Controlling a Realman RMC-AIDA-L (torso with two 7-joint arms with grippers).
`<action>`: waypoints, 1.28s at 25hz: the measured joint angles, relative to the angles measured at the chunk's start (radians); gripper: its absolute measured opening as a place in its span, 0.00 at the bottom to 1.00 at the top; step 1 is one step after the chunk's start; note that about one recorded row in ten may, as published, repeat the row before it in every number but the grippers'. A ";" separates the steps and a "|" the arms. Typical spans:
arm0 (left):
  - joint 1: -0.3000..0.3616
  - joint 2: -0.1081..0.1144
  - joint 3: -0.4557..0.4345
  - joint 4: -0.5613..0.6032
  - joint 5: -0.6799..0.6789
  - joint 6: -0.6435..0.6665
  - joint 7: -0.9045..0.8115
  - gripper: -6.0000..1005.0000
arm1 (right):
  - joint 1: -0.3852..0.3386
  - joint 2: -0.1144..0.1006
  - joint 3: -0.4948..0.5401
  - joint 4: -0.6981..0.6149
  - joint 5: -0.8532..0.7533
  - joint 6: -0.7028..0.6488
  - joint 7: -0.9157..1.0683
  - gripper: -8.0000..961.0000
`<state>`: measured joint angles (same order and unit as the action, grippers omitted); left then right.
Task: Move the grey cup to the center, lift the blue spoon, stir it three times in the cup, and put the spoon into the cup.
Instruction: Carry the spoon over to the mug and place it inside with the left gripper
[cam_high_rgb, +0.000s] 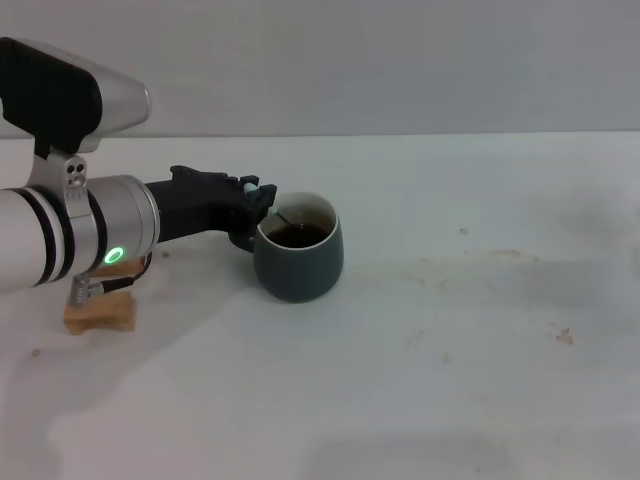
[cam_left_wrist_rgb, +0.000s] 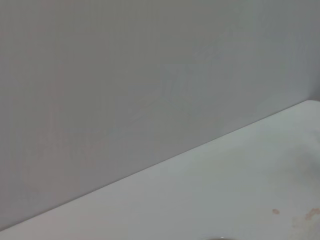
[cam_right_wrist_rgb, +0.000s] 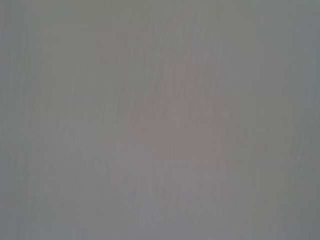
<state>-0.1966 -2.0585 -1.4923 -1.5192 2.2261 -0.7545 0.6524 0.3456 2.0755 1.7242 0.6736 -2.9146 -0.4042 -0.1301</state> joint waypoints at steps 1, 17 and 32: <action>-0.006 0.000 -0.005 0.012 0.000 0.002 0.004 0.19 | 0.000 0.000 0.000 0.000 0.000 0.001 0.000 0.08; 0.000 0.001 -0.042 0.023 -0.003 -0.042 0.016 0.19 | 0.021 -0.002 0.000 -0.003 -0.001 0.003 0.000 0.08; 0.025 0.000 -0.033 -0.036 -0.047 -0.114 0.033 0.18 | 0.019 -0.002 -0.007 -0.005 -0.003 0.002 0.000 0.08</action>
<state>-0.1718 -2.0588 -1.5251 -1.5551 2.1789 -0.8682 0.6855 0.3642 2.0739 1.7168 0.6682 -2.9176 -0.4019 -0.1304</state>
